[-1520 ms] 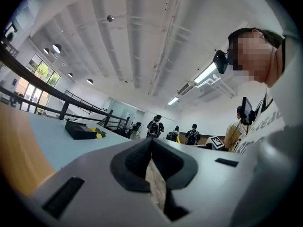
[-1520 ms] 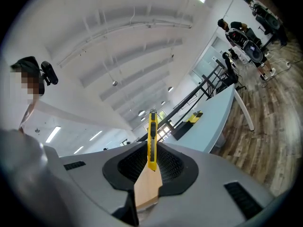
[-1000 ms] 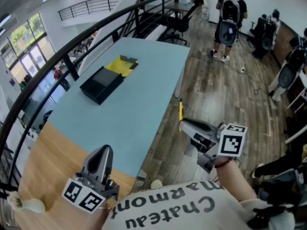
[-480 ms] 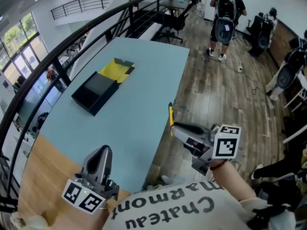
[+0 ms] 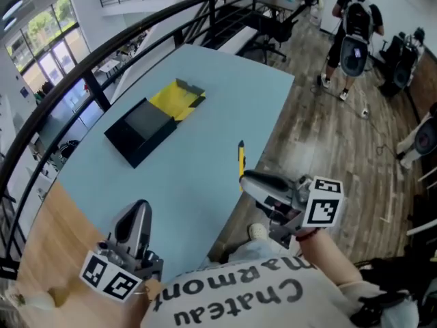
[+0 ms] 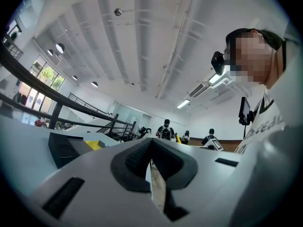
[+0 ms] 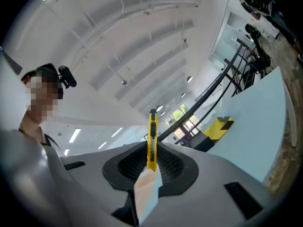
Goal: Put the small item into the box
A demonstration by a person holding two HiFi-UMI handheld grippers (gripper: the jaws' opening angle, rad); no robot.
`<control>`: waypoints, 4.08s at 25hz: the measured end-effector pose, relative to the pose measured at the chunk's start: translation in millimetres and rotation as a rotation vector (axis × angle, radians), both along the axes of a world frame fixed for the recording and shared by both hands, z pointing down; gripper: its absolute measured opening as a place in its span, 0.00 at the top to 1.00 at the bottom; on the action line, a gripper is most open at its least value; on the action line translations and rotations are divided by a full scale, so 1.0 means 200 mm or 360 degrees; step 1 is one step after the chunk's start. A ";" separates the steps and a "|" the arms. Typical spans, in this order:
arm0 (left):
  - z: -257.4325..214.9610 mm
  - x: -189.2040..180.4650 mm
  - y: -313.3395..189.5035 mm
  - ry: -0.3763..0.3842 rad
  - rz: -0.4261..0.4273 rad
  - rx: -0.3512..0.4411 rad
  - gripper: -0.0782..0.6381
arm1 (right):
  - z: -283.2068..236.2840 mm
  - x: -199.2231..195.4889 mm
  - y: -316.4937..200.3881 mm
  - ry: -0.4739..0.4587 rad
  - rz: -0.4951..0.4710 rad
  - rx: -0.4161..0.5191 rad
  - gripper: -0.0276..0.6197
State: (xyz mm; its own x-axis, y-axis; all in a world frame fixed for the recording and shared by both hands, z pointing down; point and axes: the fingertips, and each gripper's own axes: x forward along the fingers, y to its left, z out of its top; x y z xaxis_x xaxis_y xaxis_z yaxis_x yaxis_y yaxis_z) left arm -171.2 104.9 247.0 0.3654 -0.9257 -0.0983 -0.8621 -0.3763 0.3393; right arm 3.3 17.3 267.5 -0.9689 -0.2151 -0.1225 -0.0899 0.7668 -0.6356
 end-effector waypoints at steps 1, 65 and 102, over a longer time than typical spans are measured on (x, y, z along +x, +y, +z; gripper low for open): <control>0.00 0.02 -0.05 -0.0010 -0.0028 -0.0002 0.89 | 0.00 0.02 -0.06 0.0001 -0.0026 0.0007 0.84; 0.73 -0.15 -1.72 0.0054 -0.0709 -0.0434 0.89 | 0.73 -0.85 -1.66 0.0485 -0.1064 -0.0305 0.84; 0.97 -0.15 -1.54 0.0301 -0.1019 -0.0683 0.89 | 1.29 -1.31 -2.02 0.1905 -0.1447 0.0638 0.84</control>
State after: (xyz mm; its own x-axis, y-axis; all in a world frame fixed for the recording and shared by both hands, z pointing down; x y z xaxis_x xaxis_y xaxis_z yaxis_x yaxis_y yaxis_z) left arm -202.1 -203.8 441.9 -0.2380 -0.9214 0.3072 -0.7799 0.3698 0.5049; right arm -258.8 -387.5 525.4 -0.3220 0.3343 0.8858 0.1961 0.9389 -0.2830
